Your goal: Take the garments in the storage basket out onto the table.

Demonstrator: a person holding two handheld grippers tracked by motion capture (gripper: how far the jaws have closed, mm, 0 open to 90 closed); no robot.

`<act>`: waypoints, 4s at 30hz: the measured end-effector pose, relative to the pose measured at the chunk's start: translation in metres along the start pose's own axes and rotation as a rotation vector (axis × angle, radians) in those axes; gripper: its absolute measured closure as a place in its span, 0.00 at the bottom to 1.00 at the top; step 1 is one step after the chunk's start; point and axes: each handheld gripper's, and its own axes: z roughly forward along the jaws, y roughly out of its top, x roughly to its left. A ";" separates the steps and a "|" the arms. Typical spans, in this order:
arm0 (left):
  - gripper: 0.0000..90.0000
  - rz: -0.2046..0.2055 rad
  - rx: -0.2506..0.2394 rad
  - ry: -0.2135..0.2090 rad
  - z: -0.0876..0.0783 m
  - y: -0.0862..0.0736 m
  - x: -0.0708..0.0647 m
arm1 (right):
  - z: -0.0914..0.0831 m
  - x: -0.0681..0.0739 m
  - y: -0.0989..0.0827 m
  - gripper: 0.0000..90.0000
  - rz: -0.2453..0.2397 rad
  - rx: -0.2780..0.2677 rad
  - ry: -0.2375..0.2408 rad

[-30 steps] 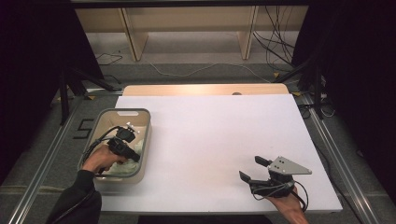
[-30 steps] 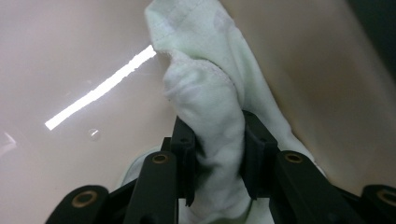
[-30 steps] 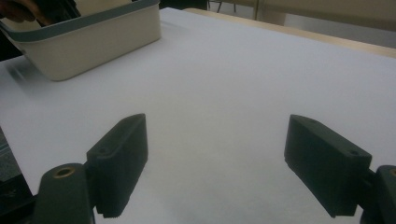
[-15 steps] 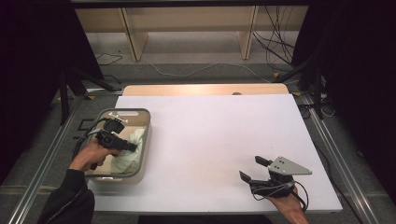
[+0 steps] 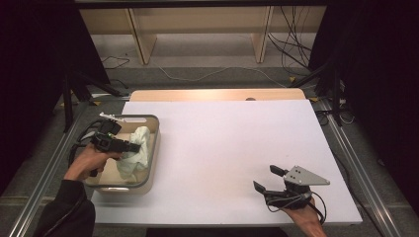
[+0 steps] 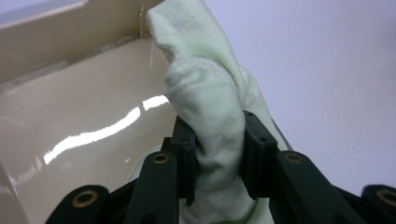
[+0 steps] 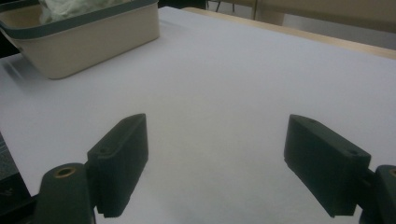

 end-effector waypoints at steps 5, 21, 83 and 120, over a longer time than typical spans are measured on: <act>0.78 -0.013 -0.038 -0.008 -0.007 0.000 0.002 | 0.000 0.000 0.000 0.25 -0.001 0.001 0.000; 0.77 -0.031 -0.173 -0.043 -0.027 0.004 -0.002 | 0.000 0.000 0.000 0.25 -0.001 0.001 0.000; 0.77 0.039 -0.465 -0.363 -0.043 0.040 -0.086 | 0.002 0.000 -0.001 0.25 0.001 0.013 -0.002; 0.77 0.057 -0.422 -0.407 0.040 0.046 -0.128 | 0.003 -0.001 -0.002 0.25 -0.005 0.014 -0.001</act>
